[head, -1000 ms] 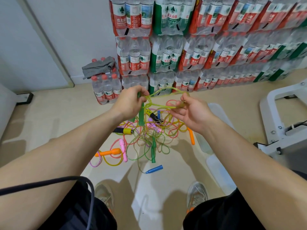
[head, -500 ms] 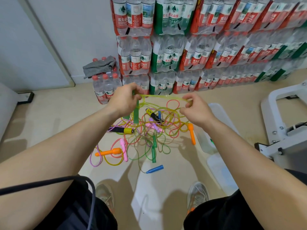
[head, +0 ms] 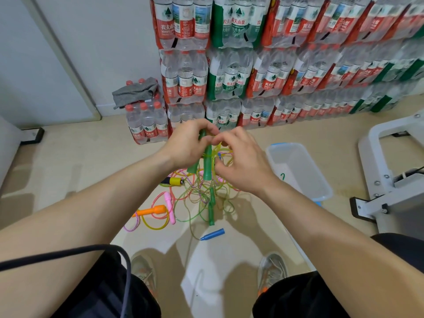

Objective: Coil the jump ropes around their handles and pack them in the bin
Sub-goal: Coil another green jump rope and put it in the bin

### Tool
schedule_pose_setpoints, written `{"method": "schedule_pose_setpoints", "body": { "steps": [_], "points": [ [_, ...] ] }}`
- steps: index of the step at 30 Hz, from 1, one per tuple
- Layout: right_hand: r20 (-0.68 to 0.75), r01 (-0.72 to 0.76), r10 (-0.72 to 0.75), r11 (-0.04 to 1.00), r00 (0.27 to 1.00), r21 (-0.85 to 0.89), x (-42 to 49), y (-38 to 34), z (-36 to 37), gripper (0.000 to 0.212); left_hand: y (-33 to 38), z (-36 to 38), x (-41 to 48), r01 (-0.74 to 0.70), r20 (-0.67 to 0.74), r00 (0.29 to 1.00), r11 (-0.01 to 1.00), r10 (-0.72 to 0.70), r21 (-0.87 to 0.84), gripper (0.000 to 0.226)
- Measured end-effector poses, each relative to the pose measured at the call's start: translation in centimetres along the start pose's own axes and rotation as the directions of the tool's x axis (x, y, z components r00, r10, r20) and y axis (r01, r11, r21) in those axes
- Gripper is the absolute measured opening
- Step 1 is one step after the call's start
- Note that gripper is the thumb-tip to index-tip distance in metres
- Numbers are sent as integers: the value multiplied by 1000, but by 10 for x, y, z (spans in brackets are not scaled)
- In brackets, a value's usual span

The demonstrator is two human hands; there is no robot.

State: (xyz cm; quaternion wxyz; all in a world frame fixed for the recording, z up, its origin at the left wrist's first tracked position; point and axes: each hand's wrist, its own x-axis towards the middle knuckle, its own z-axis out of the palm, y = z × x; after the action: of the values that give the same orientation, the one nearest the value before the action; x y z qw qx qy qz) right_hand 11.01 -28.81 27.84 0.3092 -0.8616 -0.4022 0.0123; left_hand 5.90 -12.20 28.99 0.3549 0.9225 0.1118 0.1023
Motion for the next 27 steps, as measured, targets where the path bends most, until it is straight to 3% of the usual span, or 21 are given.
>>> {"method": "schedule_pose_setpoints", "body": {
  "steps": [4, 10, 16, 27],
  "points": [
    [50, -79, 79, 997, 996, 6, -1, 5, 2, 42, 1, 2, -2, -5, 14, 1000, 1000, 5, 24, 13],
    [84, -126, 122, 991, 989, 53, -2, 9, 0, 38, 4, 5, -6, -15, 33, 999, 998, 13, 53, 15],
    [94, -114, 125, 986, 988, -118, -2, 5, 0, 45, 6, 6, -6, -23, 32, 999, 998, 21, 65, 16],
    [72, -69, 94, 954, 993, -292, 0, 9, -3, 26, 3, 13, -7, -46, 86, 995, 998, 42, 53, 16]
  ]
}}
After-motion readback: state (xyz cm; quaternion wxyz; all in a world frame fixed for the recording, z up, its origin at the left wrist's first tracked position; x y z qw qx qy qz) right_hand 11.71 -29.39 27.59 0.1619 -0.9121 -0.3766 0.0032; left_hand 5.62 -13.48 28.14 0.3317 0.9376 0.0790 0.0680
